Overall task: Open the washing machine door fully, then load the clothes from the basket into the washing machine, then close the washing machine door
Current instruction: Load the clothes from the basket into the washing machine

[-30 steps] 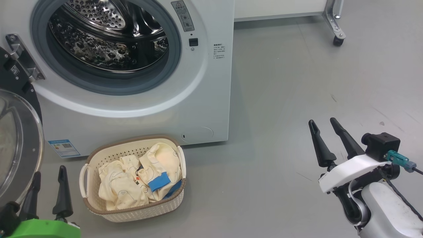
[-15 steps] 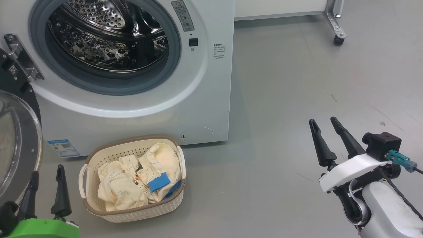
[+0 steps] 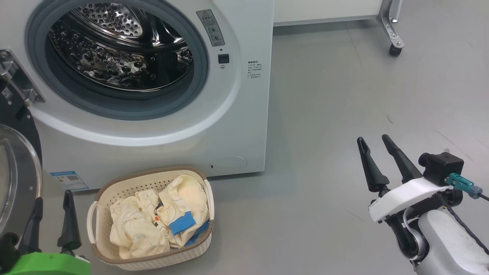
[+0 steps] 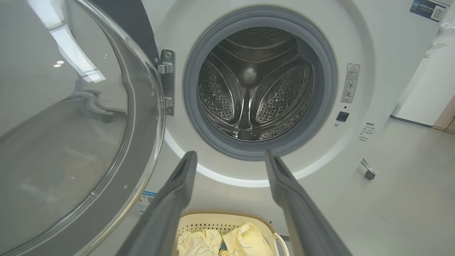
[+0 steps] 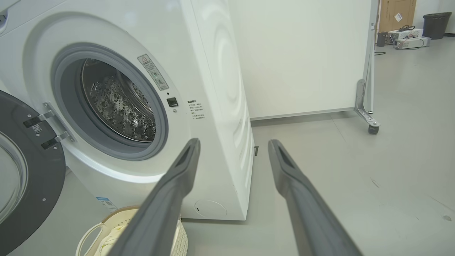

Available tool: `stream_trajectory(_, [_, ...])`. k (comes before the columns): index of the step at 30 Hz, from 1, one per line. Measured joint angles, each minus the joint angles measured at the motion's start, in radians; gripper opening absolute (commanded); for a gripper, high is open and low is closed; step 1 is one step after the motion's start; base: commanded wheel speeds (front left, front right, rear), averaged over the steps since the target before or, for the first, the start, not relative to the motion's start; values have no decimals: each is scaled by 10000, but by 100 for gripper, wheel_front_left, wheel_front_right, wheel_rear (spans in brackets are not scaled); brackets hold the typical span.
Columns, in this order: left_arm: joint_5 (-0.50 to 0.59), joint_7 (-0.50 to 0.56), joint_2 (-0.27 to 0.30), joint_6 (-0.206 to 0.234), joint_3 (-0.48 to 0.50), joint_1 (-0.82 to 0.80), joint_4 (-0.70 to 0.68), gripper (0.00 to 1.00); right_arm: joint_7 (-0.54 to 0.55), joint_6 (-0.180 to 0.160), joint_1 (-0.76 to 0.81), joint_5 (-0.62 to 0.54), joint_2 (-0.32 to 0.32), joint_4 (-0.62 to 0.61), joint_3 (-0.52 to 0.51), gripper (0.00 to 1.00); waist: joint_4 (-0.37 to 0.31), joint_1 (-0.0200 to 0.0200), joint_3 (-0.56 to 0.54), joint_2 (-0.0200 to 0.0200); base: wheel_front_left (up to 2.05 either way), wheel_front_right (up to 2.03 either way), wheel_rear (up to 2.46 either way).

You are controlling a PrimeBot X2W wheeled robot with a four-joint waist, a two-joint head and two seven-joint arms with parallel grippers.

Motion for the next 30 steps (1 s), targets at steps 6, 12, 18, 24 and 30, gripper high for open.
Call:
stream_trajectory(6, [0,-4,-2,73,10,0,0,100,0,0,0,0,6,0,2,100,34,0,11,0,107,-107,0])
stream_trajectory(12, [-2,-75,-6,73,10,0,2,100,0,0,0,0,8,2,6,100,61,0,25,0,82,-82,0])
stream_trajectory(18, [-2,-75,-6,73,12,0,2,100,0,0,0,0,15,2,15,100,81,0,43,0,58,-58,0])
stream_trajectory(24, [-2,-75,-6,73,10,-1,4,100,0,0,-1,0,23,4,36,100,87,0,58,0,33,-33,0])
stream_trajectory(30, [-2,-75,-6,71,8,-1,6,100,0,0,-1,0,25,2,56,100,91,0,77,0,8,-8,0])
